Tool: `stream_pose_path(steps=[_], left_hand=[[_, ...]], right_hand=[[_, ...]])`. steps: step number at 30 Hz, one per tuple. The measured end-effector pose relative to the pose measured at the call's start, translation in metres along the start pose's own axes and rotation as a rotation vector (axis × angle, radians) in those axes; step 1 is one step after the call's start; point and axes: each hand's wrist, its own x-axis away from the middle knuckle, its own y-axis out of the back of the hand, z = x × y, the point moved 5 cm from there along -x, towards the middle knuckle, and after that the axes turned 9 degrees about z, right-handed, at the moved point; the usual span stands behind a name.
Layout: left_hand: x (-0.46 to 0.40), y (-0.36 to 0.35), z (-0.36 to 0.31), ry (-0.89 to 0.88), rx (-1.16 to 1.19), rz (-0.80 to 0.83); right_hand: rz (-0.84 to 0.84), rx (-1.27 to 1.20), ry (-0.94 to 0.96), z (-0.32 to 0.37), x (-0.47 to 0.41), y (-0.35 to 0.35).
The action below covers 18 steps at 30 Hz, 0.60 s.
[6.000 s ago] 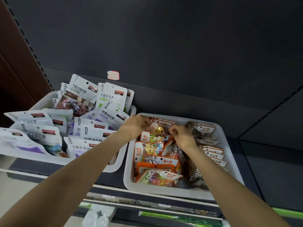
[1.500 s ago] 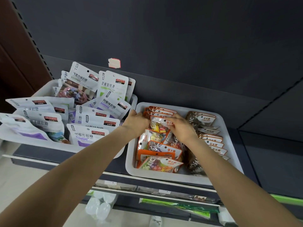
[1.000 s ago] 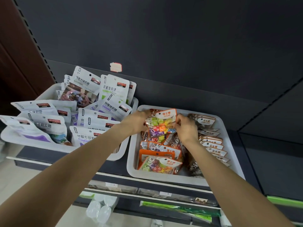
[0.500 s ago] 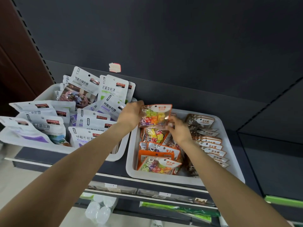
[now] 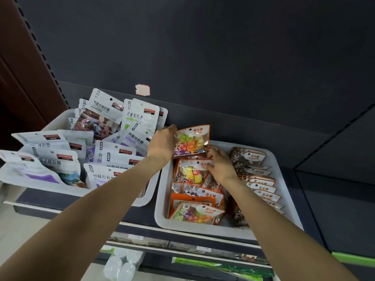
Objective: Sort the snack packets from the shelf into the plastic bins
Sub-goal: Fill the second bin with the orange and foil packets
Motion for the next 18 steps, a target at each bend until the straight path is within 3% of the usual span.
stream_pose_path(steps=[8,14,18], left_hand=[[-0.008,0.01,-0.01,-0.131,0.06,-0.078],[-0.013,0.015,-0.013,-0.181,0.027,-0.041],[-0.012,0.002,-0.017,-0.168,0.017,0.161]], right_hand=[[0.051,0.013,0.061,-0.002,0.012,0.007],[0.031,0.009,0.107,0.003,0.023,0.009],[0.009,0.014,0.085,0.002,0.027,0.012]])
